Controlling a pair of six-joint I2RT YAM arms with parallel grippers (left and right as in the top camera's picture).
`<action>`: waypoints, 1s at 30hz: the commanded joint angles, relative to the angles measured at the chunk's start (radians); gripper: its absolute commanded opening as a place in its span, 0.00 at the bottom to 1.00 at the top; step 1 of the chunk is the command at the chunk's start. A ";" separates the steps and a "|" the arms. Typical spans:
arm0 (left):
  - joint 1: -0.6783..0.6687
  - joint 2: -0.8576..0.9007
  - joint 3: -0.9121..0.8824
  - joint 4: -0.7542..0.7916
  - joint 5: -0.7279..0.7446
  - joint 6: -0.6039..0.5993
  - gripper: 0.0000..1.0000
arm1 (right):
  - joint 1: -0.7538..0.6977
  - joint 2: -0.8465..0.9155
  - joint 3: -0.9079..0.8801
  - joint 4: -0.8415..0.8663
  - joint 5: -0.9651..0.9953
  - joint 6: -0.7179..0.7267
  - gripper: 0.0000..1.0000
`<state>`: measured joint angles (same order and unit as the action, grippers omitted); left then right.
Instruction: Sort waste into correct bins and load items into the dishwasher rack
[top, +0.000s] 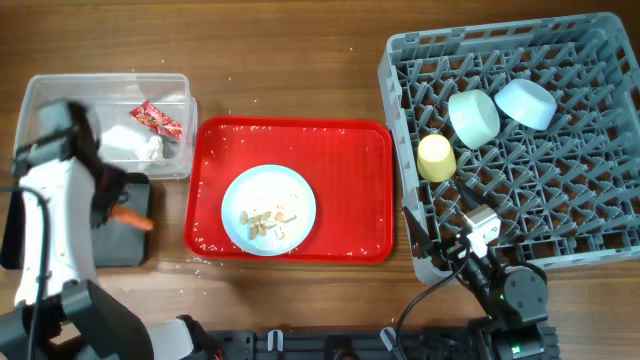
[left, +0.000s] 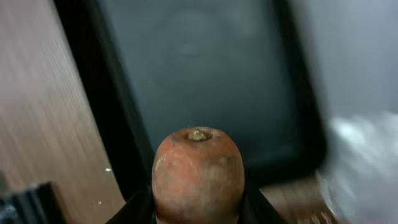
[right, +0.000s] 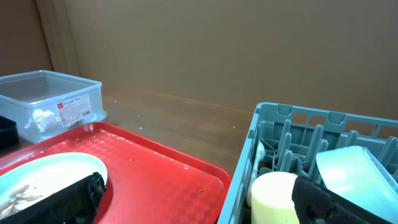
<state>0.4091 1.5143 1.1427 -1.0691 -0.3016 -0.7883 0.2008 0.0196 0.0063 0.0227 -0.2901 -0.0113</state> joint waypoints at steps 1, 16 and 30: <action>0.169 -0.007 -0.112 0.103 0.134 -0.080 0.04 | -0.005 -0.002 -0.001 0.002 0.002 0.014 1.00; 0.223 -0.085 0.034 0.013 0.240 0.102 1.00 | -0.005 -0.002 -0.001 0.002 0.002 0.014 1.00; -0.152 -0.125 -0.106 0.046 0.191 0.004 0.04 | -0.005 -0.002 -0.001 0.002 0.002 0.014 1.00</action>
<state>0.2913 1.3891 1.1286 -1.0576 -0.0658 -0.7067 0.2008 0.0204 0.0063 0.0235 -0.2897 -0.0113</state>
